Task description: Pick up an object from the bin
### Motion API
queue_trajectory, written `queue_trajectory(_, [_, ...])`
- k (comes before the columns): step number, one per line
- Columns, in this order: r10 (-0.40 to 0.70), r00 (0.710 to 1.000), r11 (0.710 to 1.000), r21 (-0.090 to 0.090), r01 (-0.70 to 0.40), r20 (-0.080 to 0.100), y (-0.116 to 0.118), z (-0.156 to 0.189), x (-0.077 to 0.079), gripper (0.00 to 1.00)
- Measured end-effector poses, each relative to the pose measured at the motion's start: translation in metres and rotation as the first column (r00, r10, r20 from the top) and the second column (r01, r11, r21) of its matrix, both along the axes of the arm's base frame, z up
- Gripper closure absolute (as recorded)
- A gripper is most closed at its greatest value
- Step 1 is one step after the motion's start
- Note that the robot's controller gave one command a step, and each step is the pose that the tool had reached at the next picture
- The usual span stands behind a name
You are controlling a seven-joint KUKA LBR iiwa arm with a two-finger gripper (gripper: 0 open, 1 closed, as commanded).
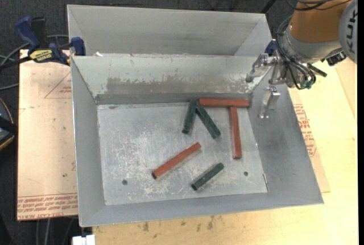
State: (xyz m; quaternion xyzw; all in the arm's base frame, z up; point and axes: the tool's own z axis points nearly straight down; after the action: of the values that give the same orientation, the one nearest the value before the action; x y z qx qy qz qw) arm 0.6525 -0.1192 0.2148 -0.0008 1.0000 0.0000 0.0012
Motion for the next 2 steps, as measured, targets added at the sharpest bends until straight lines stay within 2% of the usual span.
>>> queue_trajectory(1, [0.0,1.0,1.0,0.0,0.0,0.0,0.0,0.0,0.0,0.0])
queue_trajectory(2, [-0.056,0.998,0.998,0.0,0.056,0.007,-0.001,-0.049,0.003,0.0])
